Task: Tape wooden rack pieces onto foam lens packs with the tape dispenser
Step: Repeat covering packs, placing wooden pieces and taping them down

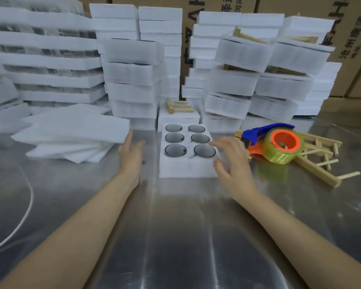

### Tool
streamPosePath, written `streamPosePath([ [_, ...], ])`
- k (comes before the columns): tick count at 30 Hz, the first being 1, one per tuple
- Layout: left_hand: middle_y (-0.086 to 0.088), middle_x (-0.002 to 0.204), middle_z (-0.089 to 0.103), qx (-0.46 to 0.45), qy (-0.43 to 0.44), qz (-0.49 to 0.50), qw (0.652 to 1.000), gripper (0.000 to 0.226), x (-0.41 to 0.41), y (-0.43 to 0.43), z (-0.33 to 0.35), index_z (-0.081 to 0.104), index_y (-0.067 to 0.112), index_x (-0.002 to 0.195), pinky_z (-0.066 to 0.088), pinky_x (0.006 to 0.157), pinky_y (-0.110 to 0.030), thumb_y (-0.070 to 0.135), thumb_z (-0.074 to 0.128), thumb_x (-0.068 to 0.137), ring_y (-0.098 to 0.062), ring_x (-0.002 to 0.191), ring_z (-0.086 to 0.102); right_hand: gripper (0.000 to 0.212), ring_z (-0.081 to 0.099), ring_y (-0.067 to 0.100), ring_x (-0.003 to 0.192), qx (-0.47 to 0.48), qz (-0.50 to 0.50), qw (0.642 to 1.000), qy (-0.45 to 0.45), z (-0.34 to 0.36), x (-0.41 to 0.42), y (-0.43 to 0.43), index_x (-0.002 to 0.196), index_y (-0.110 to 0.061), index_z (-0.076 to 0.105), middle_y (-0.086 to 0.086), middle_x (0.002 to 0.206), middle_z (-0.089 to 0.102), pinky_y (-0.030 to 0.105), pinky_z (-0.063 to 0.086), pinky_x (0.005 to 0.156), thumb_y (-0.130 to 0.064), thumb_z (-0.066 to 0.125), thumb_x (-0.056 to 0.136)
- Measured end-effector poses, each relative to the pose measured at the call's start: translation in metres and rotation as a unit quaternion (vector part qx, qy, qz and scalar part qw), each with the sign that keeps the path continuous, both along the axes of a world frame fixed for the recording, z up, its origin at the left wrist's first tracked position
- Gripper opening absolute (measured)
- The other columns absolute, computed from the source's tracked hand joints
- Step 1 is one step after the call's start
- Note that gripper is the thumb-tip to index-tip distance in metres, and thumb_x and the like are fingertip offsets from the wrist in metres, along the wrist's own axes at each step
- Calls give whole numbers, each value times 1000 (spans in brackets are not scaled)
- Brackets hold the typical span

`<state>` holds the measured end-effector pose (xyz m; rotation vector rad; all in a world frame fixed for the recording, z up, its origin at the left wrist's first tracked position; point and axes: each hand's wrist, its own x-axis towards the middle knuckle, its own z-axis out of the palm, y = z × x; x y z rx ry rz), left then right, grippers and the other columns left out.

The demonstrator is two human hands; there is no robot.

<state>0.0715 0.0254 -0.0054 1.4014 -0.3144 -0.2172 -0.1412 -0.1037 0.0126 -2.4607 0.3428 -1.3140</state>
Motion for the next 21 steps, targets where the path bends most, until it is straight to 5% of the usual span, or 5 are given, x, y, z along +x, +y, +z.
streamPosePath([
  [5,2,112,63,-85,21,30,996,39,-5,1,6,52,11,135,48,70,-25,13,47,97,0,83,62,32,50,27,105,103,-46,990,-90,6,0,-12,106,-2,65,6,106,62,53,40,94,12,52,81],
  [9,-3,93,69,-143,-132,83,977,30,-42,-1,19,73,17,89,52,74,-19,11,44,87,-5,75,65,31,48,13,99,74,-13,993,-89,3,1,-12,104,-3,66,5,103,64,37,41,92,7,50,80],
  [13,3,56,67,-198,-8,70,978,49,-58,-6,30,66,20,43,46,58,-24,21,42,87,-10,51,57,29,51,10,99,66,32,995,-74,2,4,-4,102,-3,66,-6,100,60,30,40,91,2,48,80],
  [18,-2,69,49,-186,158,78,967,30,-43,0,23,48,14,72,42,45,-23,31,44,96,-15,57,51,26,53,15,96,52,45,996,-62,0,5,-1,98,-4,67,-4,98,62,38,42,91,2,49,81],
  [21,-10,95,59,-287,235,48,927,35,-35,6,26,60,9,105,57,73,-29,28,32,98,-22,82,61,25,55,18,95,49,45,996,-63,0,6,-2,96,-5,68,-5,96,62,42,43,90,3,49,81],
])
